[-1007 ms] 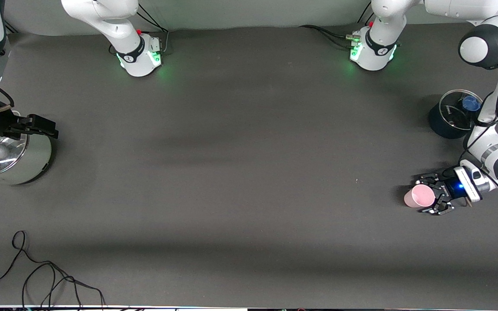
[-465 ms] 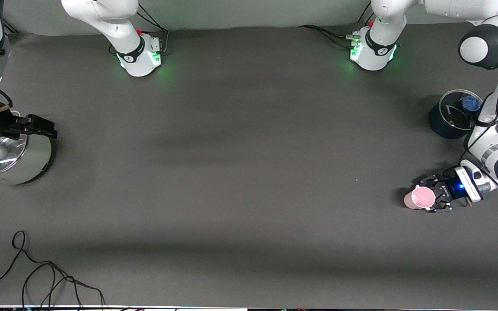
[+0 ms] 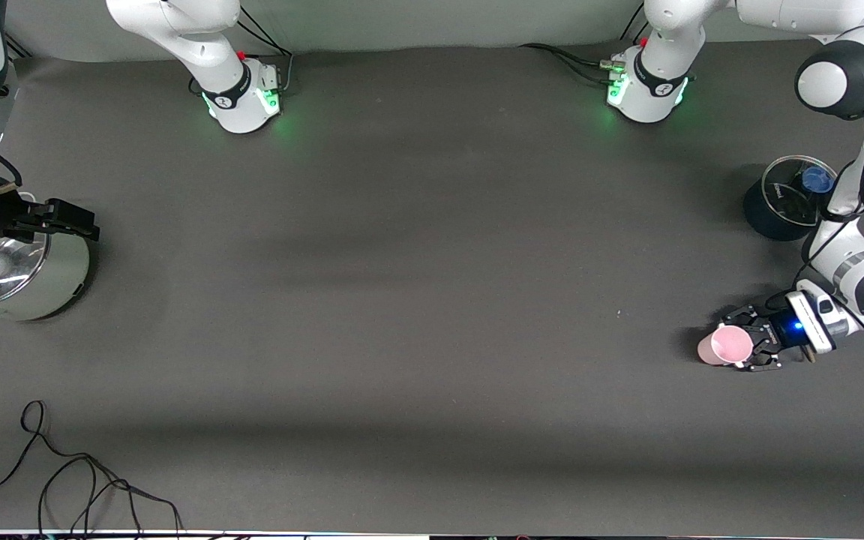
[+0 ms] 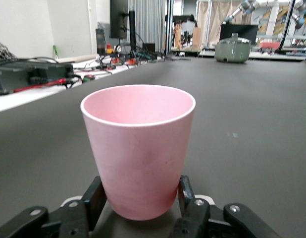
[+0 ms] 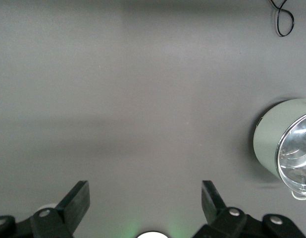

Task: Transfer pink cup from left to right arm
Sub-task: 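Close the left gripper on the pink cup's side, then lift the pink cup and carry it toward the table's middle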

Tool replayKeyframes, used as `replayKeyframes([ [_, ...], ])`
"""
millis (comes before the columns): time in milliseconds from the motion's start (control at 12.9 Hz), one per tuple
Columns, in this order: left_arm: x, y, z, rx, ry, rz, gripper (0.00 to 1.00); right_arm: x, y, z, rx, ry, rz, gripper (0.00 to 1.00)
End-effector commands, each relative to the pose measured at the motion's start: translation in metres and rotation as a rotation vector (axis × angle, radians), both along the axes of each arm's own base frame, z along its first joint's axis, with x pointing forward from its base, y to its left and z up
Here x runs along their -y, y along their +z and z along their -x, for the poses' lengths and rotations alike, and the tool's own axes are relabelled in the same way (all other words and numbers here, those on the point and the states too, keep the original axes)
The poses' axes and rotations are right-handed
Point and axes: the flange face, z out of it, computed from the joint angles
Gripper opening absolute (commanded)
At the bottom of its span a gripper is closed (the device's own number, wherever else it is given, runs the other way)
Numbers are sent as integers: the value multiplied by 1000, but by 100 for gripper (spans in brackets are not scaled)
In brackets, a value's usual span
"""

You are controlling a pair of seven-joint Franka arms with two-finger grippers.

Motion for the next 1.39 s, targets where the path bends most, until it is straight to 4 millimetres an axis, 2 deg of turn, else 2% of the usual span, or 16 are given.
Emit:
replayKeyframes([
  [0, 30, 48, -30, -6, 25, 41, 40, 2, 4, -1, 1, 14, 12, 100],
  [155, 68, 78, -55, 37, 78, 67, 40, 2, 4, -1, 1, 14, 12, 100],
  [310, 116, 105, -72, 52, 160, 78, 40, 2, 3, -1, 0, 14, 14, 100],
  [542, 183, 153, -89, 42, 258, 43, 38, 3, 3, -1, 0, 12, 14, 100],
  [697, 238, 193, -89, -2, 344, 30, 37, 4, 4, -1, 1, 11, 14, 100],
  [930, 322, 238, -63, -70, 415, 24, 37, 4, 4, -1, 1, 11, 14, 100],
  [1085, 377, 269, -32, -114, 423, 1, 37, 7, 4, -1, -2, 6, 15, 100],
  [1317, 453, 308, 25, -183, 394, -36, 37, 13, 4, -1, -3, -4, 15, 100],
])
